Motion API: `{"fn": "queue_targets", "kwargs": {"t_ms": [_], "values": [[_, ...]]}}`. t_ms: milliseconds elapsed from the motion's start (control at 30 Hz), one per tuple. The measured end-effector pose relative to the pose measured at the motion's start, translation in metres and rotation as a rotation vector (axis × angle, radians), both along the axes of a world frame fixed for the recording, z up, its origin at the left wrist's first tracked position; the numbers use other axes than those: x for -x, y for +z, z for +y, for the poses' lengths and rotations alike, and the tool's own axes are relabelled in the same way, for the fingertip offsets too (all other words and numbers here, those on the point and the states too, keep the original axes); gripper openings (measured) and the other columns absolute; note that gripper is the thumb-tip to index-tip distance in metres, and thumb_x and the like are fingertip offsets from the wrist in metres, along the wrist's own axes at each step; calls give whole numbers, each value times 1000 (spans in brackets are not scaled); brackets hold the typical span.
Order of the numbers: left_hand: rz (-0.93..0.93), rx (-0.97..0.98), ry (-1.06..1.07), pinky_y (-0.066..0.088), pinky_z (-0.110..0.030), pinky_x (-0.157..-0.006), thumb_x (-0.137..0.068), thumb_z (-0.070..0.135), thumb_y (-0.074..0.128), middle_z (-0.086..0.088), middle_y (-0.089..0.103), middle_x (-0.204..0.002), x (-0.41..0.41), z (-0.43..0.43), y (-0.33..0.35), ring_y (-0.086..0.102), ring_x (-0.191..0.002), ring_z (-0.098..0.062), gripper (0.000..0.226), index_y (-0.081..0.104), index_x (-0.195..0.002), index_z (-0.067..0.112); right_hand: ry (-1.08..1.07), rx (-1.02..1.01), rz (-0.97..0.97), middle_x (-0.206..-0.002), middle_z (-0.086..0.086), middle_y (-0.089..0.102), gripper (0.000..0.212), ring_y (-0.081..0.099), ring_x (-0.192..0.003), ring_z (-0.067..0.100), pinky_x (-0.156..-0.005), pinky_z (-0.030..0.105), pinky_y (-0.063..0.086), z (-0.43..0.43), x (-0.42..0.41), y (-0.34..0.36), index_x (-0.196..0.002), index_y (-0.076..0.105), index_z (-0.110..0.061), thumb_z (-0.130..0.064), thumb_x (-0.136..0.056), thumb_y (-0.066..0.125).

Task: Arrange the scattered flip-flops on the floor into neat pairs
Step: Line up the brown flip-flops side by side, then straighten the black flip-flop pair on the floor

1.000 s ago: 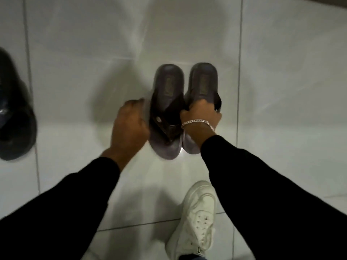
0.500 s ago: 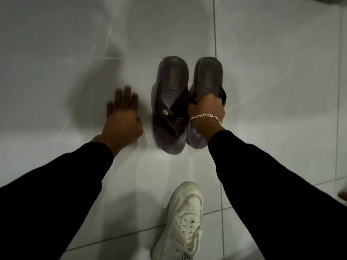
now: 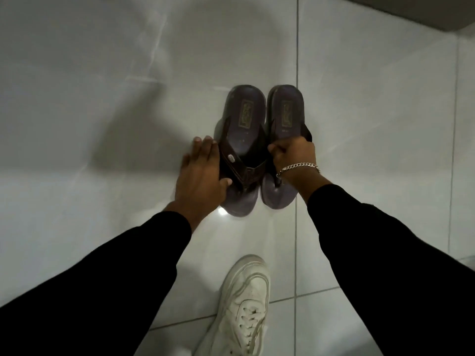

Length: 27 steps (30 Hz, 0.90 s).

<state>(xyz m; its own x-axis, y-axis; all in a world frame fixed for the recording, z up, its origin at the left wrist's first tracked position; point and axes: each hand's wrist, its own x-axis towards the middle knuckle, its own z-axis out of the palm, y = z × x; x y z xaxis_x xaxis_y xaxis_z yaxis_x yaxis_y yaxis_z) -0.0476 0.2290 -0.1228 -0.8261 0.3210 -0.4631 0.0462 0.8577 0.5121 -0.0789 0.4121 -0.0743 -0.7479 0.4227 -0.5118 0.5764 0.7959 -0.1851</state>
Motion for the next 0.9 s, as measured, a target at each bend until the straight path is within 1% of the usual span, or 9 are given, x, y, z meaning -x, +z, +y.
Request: {"fn": "queue_targets", "kwargs": {"t_ms": [167,267,367,467,533,600,667,733,900], "values": [[77,70,96,23,-48,-121,-81,29,69,-17,23,-159,-4,16,-3,10,-151,-34,87,21,-148,2,51,12,29,-115,9,73,26,64,-112,29,-95,21,44,10,-6,-3,-110,74,-15,-12,-89,60],[109,57,220,20,-47,-122,-85,17,53,-19,25,-159,-9,29,-2,11,-151,-33,71,23,-148,1,100,-9,34,-115,11,73,27,64,-110,32,-97,25,46,10,-9,-5,-111,74,-13,-9,-88,60],[115,39,326,19,-45,-122,-93,19,43,-19,25,-158,-10,40,0,11,-151,-33,62,23,-148,1,161,-27,27,-113,12,74,26,65,-107,34,-97,29,48,11,-10,-3,-110,74,-11,-7,-89,59],[89,17,332,16,-44,-124,-94,20,42,-20,23,-159,-9,39,3,9,-151,-34,63,20,-148,0,189,-47,7,-110,13,74,26,64,-105,35,-95,30,49,6,-11,4,-109,74,-12,-8,-89,57],[58,-2,283,13,-44,-124,-88,18,45,-21,19,-160,-10,28,10,5,-151,-34,70,16,-149,-2,213,-96,84,-104,15,74,24,64,-102,37,-91,35,53,-8,-11,12,-104,74,-14,-12,-87,57],[56,3,229,13,-46,-124,-81,15,50,-21,12,-161,-11,4,19,1,-151,-35,81,11,-150,-3,254,-98,229,-103,17,73,24,64,-101,38,-89,39,54,-36,-12,21,-103,73,-11,-15,-85,58],[77,24,240,15,-48,-123,-76,11,51,-21,13,-161,-11,-30,27,2,-151,-35,85,12,-150,-2,326,-44,276,-106,17,72,26,63,-102,38,-90,41,52,-73,-12,26,-106,71,-10,-16,-85,59],[109,53,300,17,-50,-122,-75,7,49,-19,19,-160,-9,-76,33,7,-151,-34,82,17,-149,-2,409,28,242,-109,16,71,28,62,-104,37,-91,39,51,-114,-14,24,-110,70,-10,-15,-84,60],[184,126,484,16,-47,-123,-78,1,47,-16,28,-158,4,-211,42,13,-151,-31,73,26,-148,2,561,143,66,-131,10,62,39,57,-120,31,-100,35,45,-218,-16,10,-124,62,-12,-16,-86,59]]}}
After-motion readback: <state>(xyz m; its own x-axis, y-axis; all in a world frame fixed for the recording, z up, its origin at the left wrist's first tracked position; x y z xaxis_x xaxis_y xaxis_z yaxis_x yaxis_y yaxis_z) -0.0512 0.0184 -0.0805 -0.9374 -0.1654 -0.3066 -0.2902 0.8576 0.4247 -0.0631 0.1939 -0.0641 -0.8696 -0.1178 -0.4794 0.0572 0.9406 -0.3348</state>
